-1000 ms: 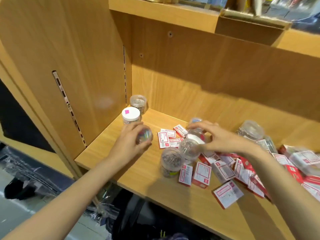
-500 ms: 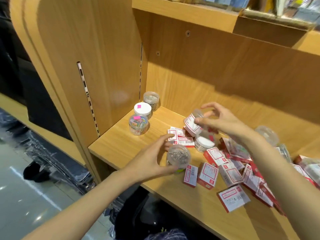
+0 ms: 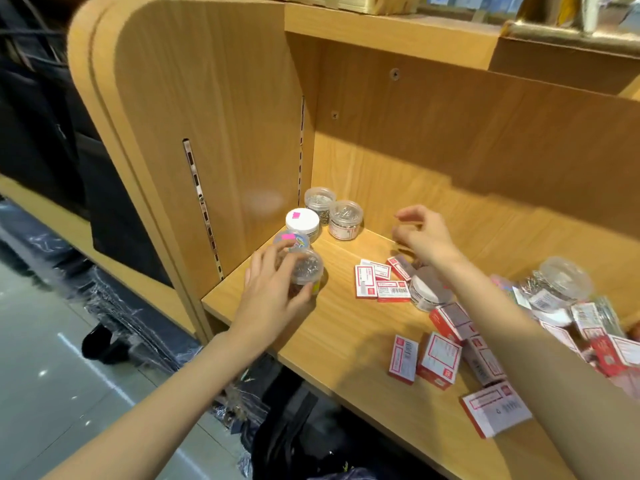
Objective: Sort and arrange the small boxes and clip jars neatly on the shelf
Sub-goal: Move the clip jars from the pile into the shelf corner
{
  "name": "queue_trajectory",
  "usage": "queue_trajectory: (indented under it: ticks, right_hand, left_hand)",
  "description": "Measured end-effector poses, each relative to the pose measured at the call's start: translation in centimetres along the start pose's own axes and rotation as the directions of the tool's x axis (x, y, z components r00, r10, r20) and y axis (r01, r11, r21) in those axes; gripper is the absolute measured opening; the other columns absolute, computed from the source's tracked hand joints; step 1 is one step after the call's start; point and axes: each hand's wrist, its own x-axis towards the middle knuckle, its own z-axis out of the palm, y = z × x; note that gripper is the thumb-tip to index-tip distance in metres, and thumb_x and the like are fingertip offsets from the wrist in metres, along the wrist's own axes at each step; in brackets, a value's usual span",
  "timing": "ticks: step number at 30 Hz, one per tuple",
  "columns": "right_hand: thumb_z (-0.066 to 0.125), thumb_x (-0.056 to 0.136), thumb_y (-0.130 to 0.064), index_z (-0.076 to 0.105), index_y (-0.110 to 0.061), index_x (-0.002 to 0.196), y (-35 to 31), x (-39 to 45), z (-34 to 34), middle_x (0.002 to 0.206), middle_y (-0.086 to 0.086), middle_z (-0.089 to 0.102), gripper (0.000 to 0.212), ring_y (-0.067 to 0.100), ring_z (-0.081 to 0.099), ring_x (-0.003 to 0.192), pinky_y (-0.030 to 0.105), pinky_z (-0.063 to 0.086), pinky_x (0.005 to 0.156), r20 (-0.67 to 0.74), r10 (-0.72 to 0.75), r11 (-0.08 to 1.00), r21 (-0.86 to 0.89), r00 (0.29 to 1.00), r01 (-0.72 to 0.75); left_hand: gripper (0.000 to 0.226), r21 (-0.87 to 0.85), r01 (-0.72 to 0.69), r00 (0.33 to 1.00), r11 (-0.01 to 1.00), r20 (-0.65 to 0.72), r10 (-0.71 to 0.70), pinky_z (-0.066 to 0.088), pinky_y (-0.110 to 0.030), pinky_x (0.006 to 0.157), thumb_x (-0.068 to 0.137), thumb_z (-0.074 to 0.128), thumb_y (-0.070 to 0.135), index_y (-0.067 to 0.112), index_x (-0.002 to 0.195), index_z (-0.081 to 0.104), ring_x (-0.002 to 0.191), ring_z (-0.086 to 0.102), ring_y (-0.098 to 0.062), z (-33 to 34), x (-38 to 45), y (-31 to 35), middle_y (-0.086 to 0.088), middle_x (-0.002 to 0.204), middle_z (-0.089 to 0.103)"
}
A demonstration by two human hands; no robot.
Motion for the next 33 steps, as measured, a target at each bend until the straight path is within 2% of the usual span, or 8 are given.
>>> queue_trajectory:
  ticks: [3, 5, 8, 15, 21, 25, 28, 33]
  right_hand:
    - [0.064, 0.081, -0.012, 0.062, -0.008, 0.099, 0.9, -0.6, -4.3, 0.1, 0.01, 0.065, 0.018, 0.025, 0.059, 0.095, 0.027, 0.042, 0.077, -0.126, -0.119, 0.91, -0.411, 0.985, 0.058]
    - [0.067, 0.081, -0.025, 0.062, -0.006, 0.097, 1.9, -1.4, -5.9, 0.1, 0.012, 0.064, 0.026, 0.027, 0.057, 0.096, 0.03, 0.042, 0.077, -0.072, -0.02, 0.824, -0.566, 0.997, -0.024]
    - [0.068, 0.075, -0.049, 0.053, -0.01, 0.091, 3.7, -1.8, -5.2, 0.102, 0.014, 0.063, 0.044, 0.031, 0.057, 0.098, 0.034, 0.041, 0.073, -0.04, 0.113, 0.773, -0.624, 0.993, -0.113]
    - [0.073, 0.066, -0.046, 0.047, -0.014, 0.097, 3.6, -1.2, -3.8, 0.105, 0.013, 0.062, 0.052, 0.032, 0.057, 0.098, 0.032, 0.038, 0.069, -0.202, 0.074, 0.77, -0.61, 0.977, -0.185]
    - [0.074, 0.07, -0.025, 0.049, -0.014, 0.092, -1.4, -2.3, -2.1, 0.094, 0.001, 0.053, 0.035, 0.019, 0.047, 0.087, 0.028, 0.033, 0.071, -0.165, -0.298, 0.908, -0.352, 0.94, 0.227]
    - [0.077, 0.07, -0.025, 0.052, -0.016, 0.088, -3.4, -0.9, 2.6, 0.091, -0.004, 0.056, 0.032, 0.017, 0.052, 0.09, 0.028, 0.038, 0.072, 0.04, -0.231, 0.943, -0.238, 0.972, 0.234]
    - [0.075, 0.073, -0.024, 0.06, -0.01, 0.091, -3.0, -0.9, 6.1, 0.089, -0.001, 0.055, 0.028, 0.015, 0.049, 0.085, 0.024, 0.029, 0.063, 0.133, -0.193, 0.942, -0.252, 0.972, 0.221]
    - [0.069, 0.078, -0.01, 0.063, -0.013, 0.083, -2.0, -0.9, 4.5, 0.089, 0.008, 0.064, 0.009, 0.022, 0.062, 0.081, 0.03, 0.05, 0.077, 0.082, -0.171, 0.976, -0.118, 0.982, 0.18]
  left_hand:
    - [0.037, 0.058, -0.105, 0.994, 0.993, 0.025, 0.103, 0.025, -0.035, 0.1, 0.078, 0.063, 0.01, 0.016, 0.113, 0.055, 0.121, 0.036, -0.018, 0.4, 0.8, 0.0, 0.0, 0.126, 0.051]
    - [0.038, 0.048, -0.1, 0.993, 0.994, 0.063, 0.097, 0.024, -0.031, 0.098, 0.076, 0.061, 0.006, 0.016, 0.112, 0.054, 0.116, 0.044, -0.019, 0.3, 1.3, 0.0, 0.001, 0.12, 0.055]
    - [0.038, 0.036, -0.098, 0.99, 0.995, 0.109, 0.094, 0.027, -0.034, 0.097, 0.076, 0.061, 0.005, 0.015, 0.112, 0.053, 0.113, 0.047, -0.021, -0.1, 1.9, -0.3, 0.0, 0.115, 0.056]
    - [0.033, 0.108, -0.206, 0.97, 0.973, 0.158, 0.187, 0.025, -0.026, 0.089, 0.076, 0.059, 0.012, 0.014, 0.108, 0.053, 0.107, 0.049, -0.023, -0.8, 2.4, -1.0, -0.001, 0.109, 0.056]
    - [0.043, 0.04, -0.248, 0.955, 0.968, 0.18, 0.238, 0.023, -0.023, 0.095, 0.079, 0.036, 0.032, 0.021, 0.116, 0.055, 0.119, 0.042, -0.01, -0.8, 2.5, -2.4, 0.009, 0.124, 0.054]
    - [0.044, 0.009, -0.257, 0.955, 0.966, 0.154, 0.253, 0.023, -0.03, 0.099, 0.082, 0.039, 0.034, 0.022, 0.121, 0.055, 0.122, 0.037, -0.007, -0.9, 2.2, -3.1, 0.009, 0.129, 0.052]
    - [0.045, 0.027, -0.255, 0.958, 0.967, 0.143, 0.248, 0.023, -0.032, 0.098, 0.083, 0.04, 0.035, 0.022, 0.123, 0.054, 0.121, 0.036, -0.009, -1.2, 1.9, -3.5, 0.008, 0.129, 0.052]
    - [0.045, 0.047, -0.264, 0.955, 0.963, 0.152, 0.254, 0.024, -0.031, 0.098, 0.083, 0.04, 0.036, 0.024, 0.124, 0.052, 0.12, 0.037, -0.01, -1.3, 1.8, -3.5, 0.008, 0.129, 0.052]
